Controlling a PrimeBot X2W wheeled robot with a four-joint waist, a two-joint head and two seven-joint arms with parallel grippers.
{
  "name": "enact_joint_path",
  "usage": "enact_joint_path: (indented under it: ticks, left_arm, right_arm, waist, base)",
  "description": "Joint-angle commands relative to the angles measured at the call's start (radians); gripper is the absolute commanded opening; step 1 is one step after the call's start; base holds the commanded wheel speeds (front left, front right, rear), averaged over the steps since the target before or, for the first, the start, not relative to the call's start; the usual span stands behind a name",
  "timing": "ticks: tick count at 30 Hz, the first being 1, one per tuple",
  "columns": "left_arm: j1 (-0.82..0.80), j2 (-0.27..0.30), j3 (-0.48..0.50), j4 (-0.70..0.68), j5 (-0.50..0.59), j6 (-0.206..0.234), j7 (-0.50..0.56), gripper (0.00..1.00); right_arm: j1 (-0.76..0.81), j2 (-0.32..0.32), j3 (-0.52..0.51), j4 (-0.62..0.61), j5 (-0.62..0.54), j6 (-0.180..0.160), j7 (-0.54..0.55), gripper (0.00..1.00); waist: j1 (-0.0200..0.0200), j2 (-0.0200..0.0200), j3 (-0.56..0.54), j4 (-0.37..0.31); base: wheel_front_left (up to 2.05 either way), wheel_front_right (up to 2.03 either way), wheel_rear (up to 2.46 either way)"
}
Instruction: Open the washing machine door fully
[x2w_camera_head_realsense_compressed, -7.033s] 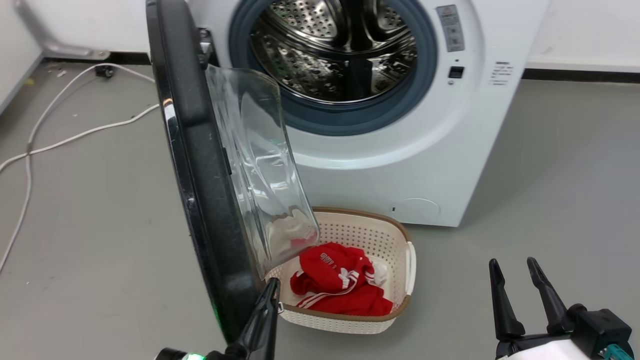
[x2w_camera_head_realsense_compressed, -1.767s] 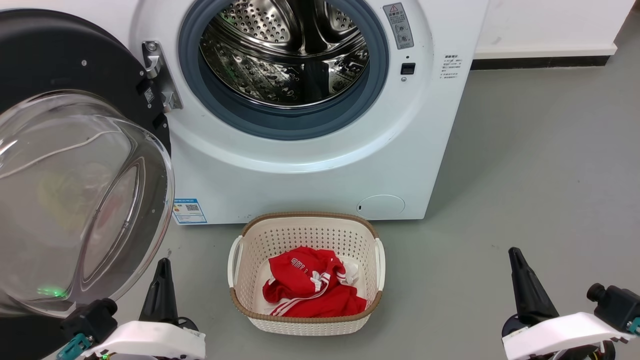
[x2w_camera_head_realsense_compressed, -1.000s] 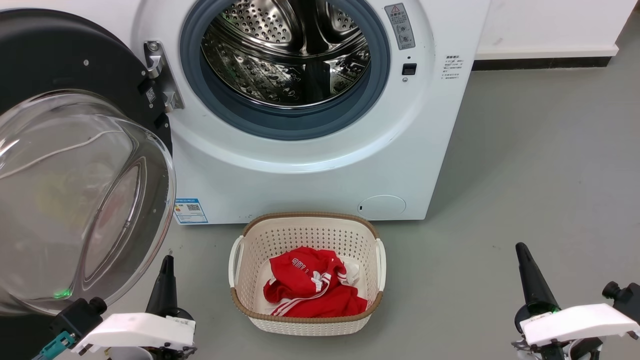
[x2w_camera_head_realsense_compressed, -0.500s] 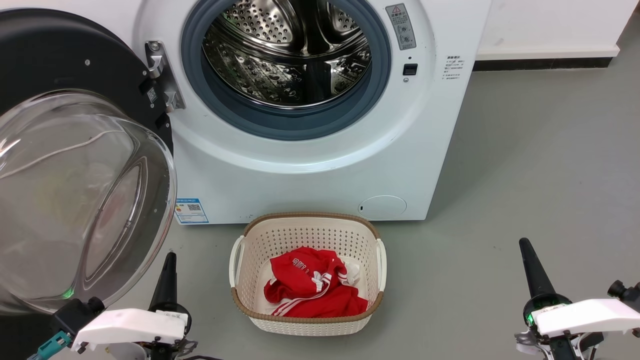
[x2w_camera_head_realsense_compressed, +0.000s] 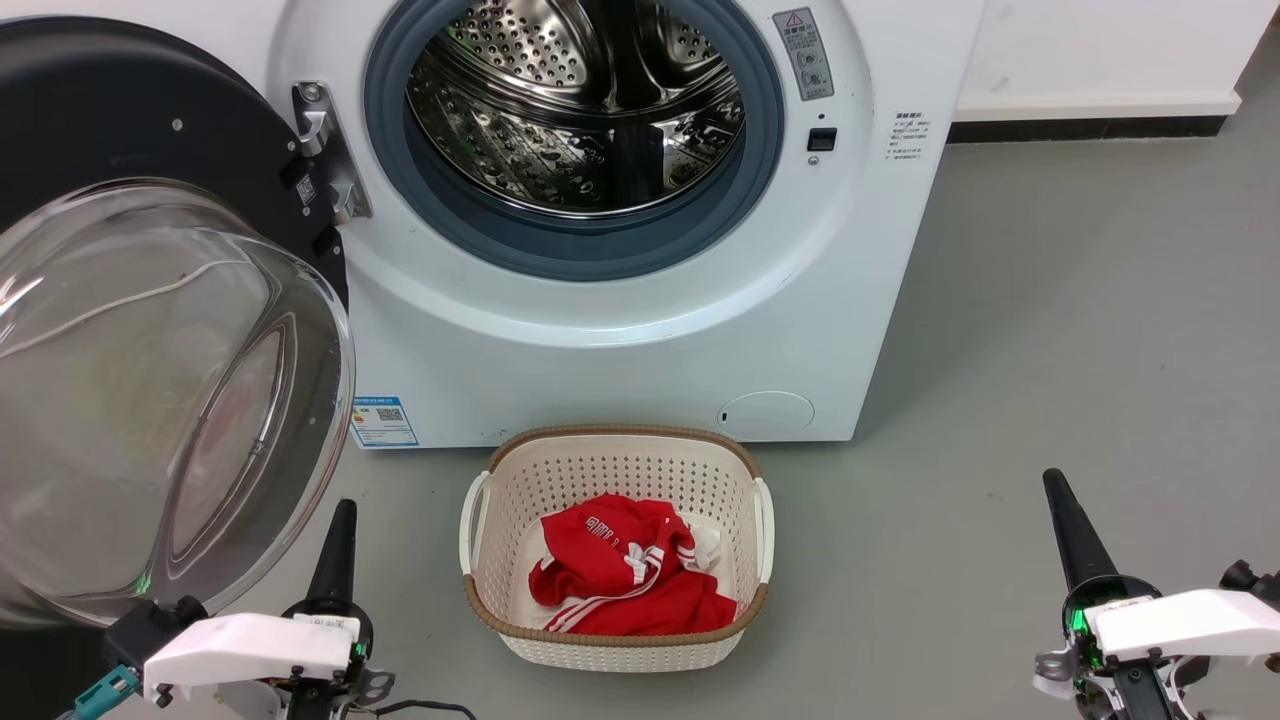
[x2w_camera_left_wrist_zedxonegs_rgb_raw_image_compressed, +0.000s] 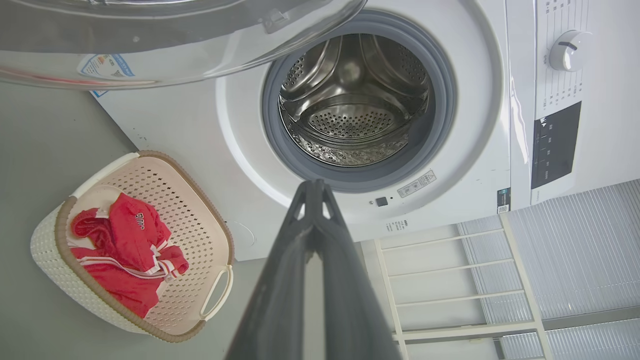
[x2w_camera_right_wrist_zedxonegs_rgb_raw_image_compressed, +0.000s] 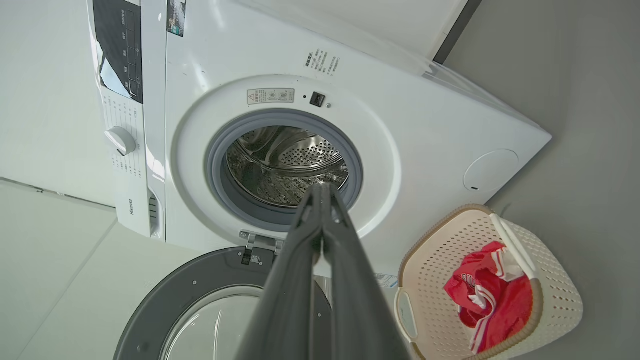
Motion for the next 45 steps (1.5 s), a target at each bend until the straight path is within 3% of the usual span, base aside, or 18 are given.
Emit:
enact_joint_path:
  ticks: [1,45]
  left_arm:
    - [-0.026,0.001,0.002,-0.003,-0.018,-0.003,0.004,0.00]
    - [-0.063,-0.002,0.022,0.051,-0.391,-0.036,0.093,0.00]
  right_arm:
    - [-0.021,-0.005,-0.004,-0.002,0.020,0.000,0.003,0.00]
    - [-0.063,0.005,-0.049,0.051,0.367,0.000,0.084,0.00]
  waist:
    - [0.0000,0.0000,0.000,0.000]
    - [0.0000,0.0000,-0.002,0.007]
  base:
    - [0.00,0.00,0.00]
    - [0.00,0.00,0.00]
